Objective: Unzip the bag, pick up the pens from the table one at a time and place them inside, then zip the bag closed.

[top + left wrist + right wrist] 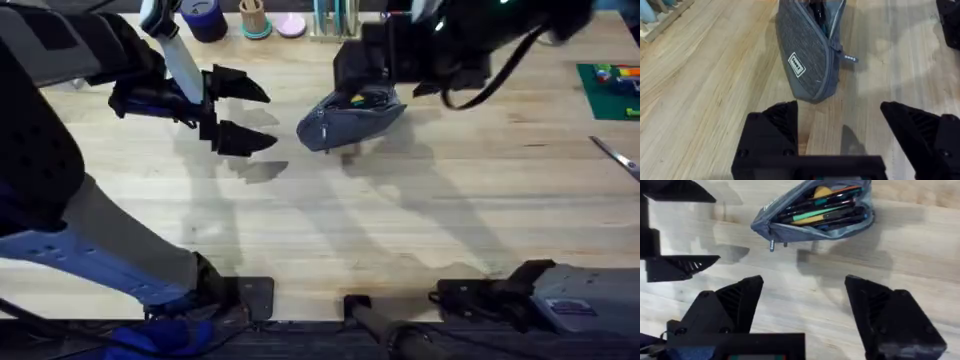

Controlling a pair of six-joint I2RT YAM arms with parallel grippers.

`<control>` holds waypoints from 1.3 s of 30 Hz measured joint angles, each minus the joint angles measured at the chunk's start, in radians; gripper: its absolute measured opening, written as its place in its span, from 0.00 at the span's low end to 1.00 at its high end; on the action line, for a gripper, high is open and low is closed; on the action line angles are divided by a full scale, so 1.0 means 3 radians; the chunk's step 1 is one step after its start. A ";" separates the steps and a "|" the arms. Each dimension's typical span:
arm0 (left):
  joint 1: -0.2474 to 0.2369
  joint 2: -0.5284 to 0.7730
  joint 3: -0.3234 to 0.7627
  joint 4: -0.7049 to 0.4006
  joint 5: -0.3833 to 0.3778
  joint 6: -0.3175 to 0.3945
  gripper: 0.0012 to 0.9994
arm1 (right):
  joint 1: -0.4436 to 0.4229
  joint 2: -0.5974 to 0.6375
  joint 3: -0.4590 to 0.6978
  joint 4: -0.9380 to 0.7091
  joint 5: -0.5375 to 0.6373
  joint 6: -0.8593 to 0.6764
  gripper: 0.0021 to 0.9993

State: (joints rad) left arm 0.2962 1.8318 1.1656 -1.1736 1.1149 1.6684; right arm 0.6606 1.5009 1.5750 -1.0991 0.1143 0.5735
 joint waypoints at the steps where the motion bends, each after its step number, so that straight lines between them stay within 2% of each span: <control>1: 0.0000 0.0000 0.0000 0.0000 0.0000 0.0000 1.00 | 0.0030 0.0000 -0.0059 0.0050 0.0006 0.0007 1.00; 12: 0.0000 0.0001 0.0000 0.0000 0.0000 0.0000 1.00 | 0.0371 0.0035 -0.0351 0.0425 0.0008 0.0071 1.00; 30: 0.0000 0.0000 0.0000 0.0000 0.0000 0.0000 1.00 | 0.0372 0.0662 -0.0374 0.0582 -0.0023 0.0197 1.00; 39: 0.0000 0.0000 0.0000 0.0000 0.0000 0.0000 1.00 | 0.0388 0.0779 -0.0378 0.0831 -0.0103 0.0089 1.00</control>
State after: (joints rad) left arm 0.2962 1.8319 1.1656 -1.1736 1.1149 1.6684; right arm 0.7770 1.7345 1.4616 -0.8499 0.0833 0.6003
